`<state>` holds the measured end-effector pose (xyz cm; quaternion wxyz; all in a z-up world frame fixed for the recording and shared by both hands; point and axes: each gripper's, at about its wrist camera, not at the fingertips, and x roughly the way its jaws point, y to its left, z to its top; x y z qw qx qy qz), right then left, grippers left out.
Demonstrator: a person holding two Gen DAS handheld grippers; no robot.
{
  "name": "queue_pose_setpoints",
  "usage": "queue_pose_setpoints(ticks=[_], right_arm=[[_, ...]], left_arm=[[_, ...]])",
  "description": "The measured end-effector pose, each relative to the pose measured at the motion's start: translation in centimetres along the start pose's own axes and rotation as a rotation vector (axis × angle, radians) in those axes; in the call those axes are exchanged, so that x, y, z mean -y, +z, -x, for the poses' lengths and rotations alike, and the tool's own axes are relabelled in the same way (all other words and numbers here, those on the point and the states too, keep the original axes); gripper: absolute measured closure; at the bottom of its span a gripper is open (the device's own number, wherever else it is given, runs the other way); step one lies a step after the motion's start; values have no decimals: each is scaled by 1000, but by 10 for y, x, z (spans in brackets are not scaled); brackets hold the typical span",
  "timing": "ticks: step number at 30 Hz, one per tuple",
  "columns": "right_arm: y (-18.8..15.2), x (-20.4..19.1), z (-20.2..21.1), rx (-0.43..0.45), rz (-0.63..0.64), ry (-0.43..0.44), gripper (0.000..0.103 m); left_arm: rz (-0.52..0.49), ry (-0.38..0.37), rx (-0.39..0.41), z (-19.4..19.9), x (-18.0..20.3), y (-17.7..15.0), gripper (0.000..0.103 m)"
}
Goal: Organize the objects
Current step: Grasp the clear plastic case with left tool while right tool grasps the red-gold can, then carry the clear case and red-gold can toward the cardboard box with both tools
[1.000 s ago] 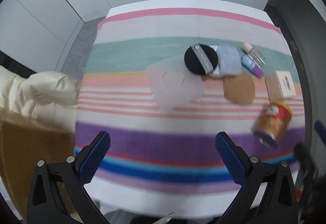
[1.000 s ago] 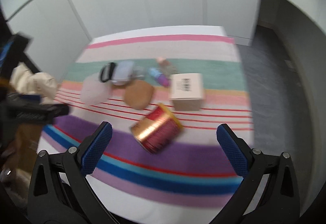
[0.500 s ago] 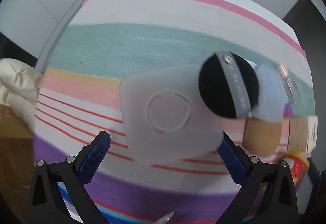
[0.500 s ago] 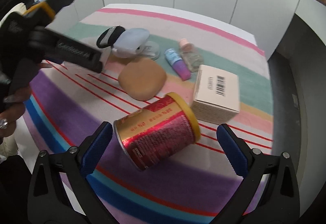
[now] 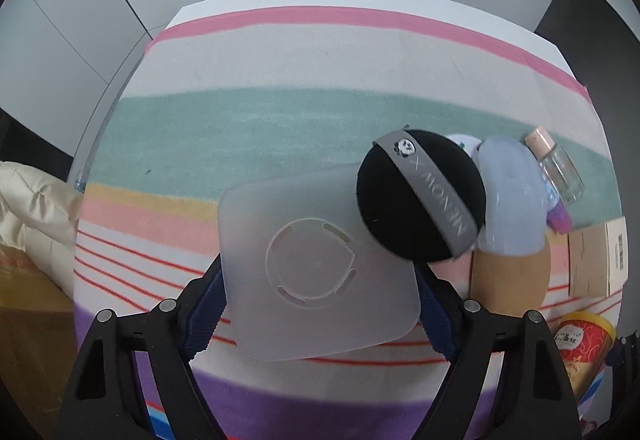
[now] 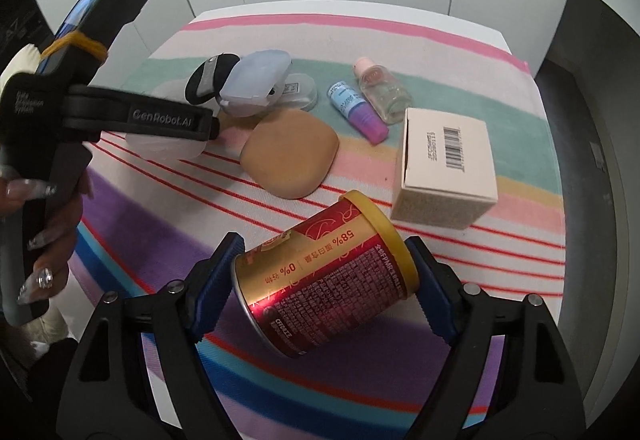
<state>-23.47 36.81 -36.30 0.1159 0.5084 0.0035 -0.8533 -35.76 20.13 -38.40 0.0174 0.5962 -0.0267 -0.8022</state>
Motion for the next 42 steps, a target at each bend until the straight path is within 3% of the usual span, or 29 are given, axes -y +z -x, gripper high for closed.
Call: queue_pose_setpoints(ticks=[12, 21, 30, 42], right_arm=[[23, 0, 54, 12, -116, -53, 20], [68, 8, 117, 58, -201, -71, 20], [101, -7, 175, 132, -182, -95, 20], [107, -29, 214, 169, -156, -82, 20]], left_arm=[[-58, 24, 39, 61, -17, 0, 18], [-60, 9, 116, 157, -18, 2, 18], [-44, -3, 206, 233, -33, 4, 18], [-40, -1, 272, 285, -44, -12, 18]])
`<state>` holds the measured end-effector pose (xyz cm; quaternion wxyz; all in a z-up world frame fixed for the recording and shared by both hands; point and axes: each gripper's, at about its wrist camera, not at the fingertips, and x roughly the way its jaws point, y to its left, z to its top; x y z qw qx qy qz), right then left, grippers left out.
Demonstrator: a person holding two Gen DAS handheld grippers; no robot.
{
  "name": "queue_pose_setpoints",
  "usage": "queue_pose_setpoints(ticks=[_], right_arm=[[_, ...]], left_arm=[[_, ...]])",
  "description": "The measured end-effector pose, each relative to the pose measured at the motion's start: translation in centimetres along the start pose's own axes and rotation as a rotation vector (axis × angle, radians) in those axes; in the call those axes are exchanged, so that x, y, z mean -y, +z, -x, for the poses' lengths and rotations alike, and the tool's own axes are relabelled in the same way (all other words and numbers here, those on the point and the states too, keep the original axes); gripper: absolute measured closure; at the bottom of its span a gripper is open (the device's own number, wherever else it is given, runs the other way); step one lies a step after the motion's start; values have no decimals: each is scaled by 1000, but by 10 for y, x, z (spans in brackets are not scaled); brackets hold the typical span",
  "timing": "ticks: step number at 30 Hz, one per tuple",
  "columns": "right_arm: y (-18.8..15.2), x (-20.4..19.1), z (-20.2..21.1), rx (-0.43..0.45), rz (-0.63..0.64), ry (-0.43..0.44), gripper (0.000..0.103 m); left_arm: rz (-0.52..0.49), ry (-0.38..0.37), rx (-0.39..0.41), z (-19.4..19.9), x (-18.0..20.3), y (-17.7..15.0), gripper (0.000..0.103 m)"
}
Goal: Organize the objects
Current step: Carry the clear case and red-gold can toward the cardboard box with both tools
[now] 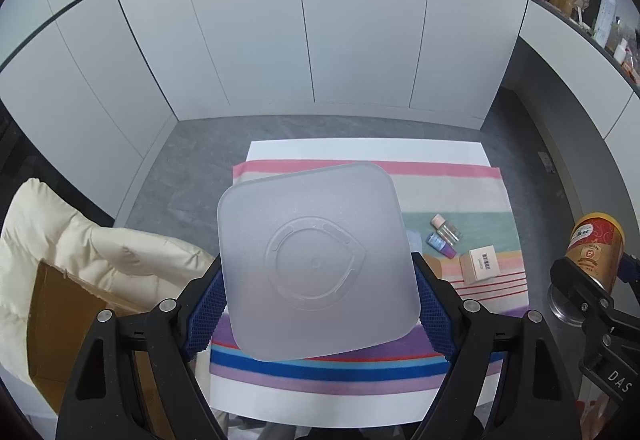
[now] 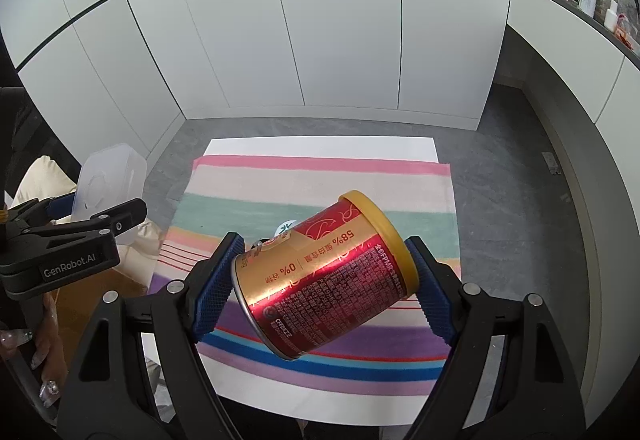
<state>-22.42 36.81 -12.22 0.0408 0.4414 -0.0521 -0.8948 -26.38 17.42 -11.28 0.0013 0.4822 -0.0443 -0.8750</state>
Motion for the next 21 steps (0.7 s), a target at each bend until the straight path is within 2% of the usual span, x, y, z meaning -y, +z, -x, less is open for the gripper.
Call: queue_pose_setpoints(ticks=[4, 9, 15, 21], right_arm=[[-3, -4, 12, 13, 6, -15, 20], [-13, -6, 26, 10, -13, -13, 20], [-41, -12, 53, 7, -12, -38, 20], [-76, -16, 76, -18, -35, -29, 20]], left_arm=[[-9, 9, 23, 17, 0, -6, 18], [-7, -12, 7, 33, -4, -18, 18], [-63, 0, 56, 68, -1, -51, 18], [-86, -58, 16, 92, -1, -88, 18]])
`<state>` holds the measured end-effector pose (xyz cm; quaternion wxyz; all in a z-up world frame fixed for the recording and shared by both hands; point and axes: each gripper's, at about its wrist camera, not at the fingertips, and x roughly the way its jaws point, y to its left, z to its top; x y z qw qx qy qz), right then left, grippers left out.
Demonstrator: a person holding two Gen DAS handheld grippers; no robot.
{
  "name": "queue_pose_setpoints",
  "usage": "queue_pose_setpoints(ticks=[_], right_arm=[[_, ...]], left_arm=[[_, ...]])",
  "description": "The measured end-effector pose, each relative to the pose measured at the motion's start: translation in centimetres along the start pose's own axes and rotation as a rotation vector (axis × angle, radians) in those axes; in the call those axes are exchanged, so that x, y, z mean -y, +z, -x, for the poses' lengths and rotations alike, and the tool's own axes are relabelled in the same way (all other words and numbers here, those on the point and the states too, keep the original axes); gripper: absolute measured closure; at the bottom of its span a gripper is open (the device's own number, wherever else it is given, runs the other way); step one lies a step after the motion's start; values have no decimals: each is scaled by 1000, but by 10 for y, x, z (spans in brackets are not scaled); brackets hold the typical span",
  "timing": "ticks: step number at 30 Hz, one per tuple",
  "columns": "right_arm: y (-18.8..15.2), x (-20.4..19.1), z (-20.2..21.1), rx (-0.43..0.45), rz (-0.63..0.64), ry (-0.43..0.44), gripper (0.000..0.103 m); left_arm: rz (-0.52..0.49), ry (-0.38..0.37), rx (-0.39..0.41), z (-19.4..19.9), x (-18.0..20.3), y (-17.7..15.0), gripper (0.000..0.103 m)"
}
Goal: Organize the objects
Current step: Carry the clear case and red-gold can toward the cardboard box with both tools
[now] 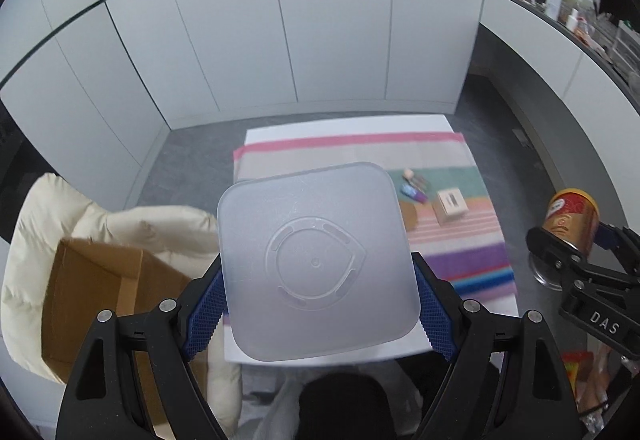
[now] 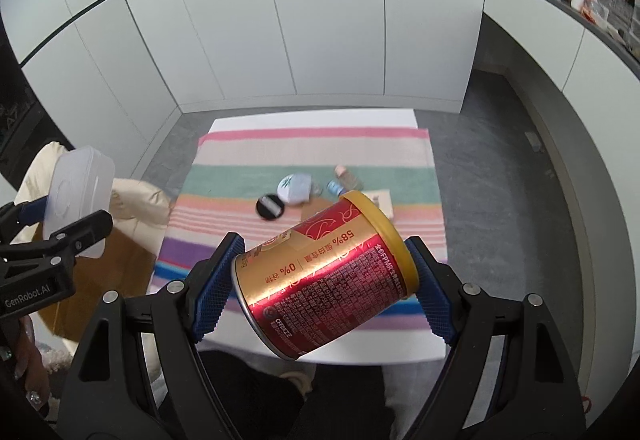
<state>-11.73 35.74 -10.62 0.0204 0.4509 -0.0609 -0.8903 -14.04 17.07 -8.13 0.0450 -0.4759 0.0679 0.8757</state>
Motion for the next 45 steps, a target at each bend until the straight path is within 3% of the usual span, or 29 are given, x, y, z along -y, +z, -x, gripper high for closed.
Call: queue_pose_setpoints(ticks=[11, 20, 33, 45], right_arm=[[-49, -5, 40, -6, 16, -2, 20], [-75, -9, 59, -18, 19, 18, 20], [-73, -27, 54, -38, 46, 17, 20], [-65, -105, 24, -79, 197, 88, 20]], left_arm=[[47, -30, -60, 14, -17, -53, 18], [106, 5, -65, 24, -39, -81, 18], [154, 46, -64, 17, -74, -83, 18], [299, 130, -68, 12, -147, -100, 18]])
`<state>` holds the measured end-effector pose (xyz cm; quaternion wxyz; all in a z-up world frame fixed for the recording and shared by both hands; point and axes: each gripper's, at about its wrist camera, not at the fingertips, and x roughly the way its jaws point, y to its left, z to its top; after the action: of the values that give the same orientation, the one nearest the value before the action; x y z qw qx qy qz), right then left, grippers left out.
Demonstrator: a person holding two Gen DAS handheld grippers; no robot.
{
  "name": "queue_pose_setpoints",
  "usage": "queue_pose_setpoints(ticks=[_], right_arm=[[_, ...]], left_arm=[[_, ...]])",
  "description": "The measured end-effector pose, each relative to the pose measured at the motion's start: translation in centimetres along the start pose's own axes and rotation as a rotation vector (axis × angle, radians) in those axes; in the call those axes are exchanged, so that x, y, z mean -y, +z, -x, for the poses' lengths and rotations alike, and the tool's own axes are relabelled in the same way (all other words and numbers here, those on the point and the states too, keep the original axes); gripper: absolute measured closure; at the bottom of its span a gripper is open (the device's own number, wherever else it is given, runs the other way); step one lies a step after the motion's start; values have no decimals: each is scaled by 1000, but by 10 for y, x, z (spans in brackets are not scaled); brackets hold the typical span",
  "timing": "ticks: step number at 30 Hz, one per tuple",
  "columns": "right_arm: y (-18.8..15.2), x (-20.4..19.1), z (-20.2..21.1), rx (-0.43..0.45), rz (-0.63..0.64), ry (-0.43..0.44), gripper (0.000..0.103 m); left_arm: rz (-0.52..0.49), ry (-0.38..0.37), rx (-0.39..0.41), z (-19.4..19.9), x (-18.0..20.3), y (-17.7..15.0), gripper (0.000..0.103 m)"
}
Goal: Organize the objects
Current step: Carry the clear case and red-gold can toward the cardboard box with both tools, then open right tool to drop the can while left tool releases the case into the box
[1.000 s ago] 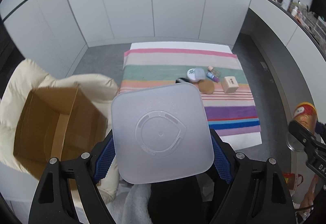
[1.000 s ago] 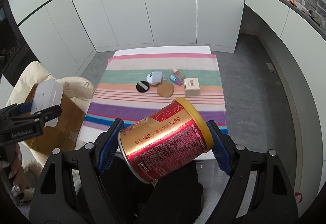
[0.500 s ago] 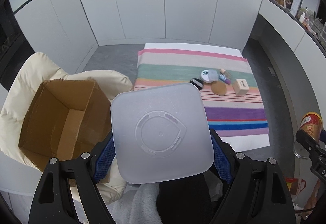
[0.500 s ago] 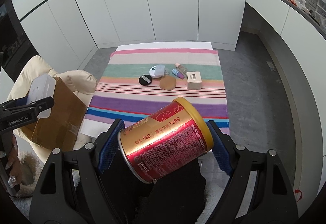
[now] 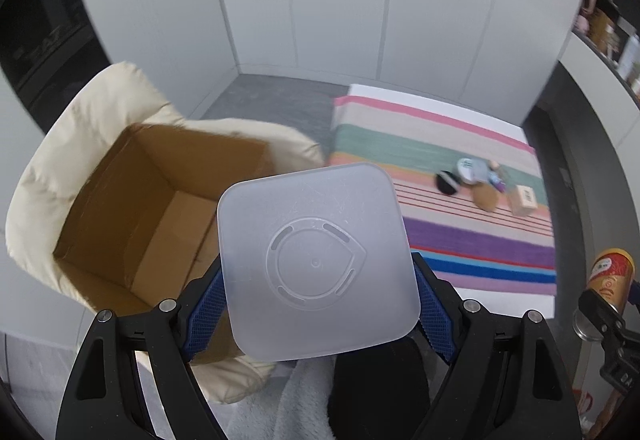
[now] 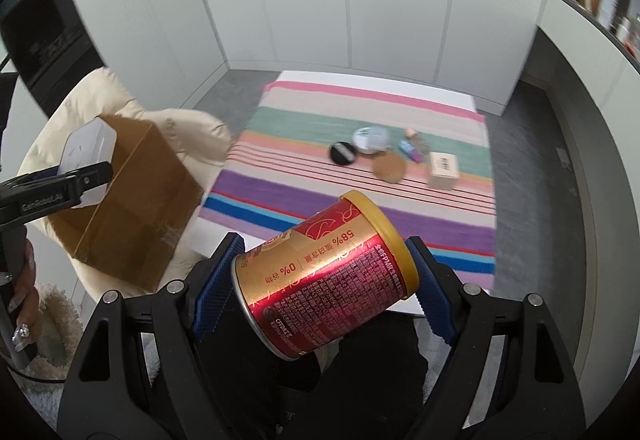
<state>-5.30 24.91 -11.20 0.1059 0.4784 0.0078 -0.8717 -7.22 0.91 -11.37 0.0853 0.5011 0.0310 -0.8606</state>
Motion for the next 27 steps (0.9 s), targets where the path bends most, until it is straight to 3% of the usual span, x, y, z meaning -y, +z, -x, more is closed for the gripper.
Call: queue_pose_setpoints(ticks=[5, 12, 19, 27], right_arm=[[11, -42, -12, -11, 71, 56, 20], [31, -125, -34, -23, 216, 173, 20], [29, -211, -55, -53, 357, 261, 20], [21, -281, -78, -108, 456, 340, 20]], left_arm=[[80, 39, -26, -9, -43, -6, 18], [197, 156, 2, -7, -108, -24, 18], [283, 217, -10, -4, -162, -43, 18], [370, 256, -49, -10, -213, -58, 18]])
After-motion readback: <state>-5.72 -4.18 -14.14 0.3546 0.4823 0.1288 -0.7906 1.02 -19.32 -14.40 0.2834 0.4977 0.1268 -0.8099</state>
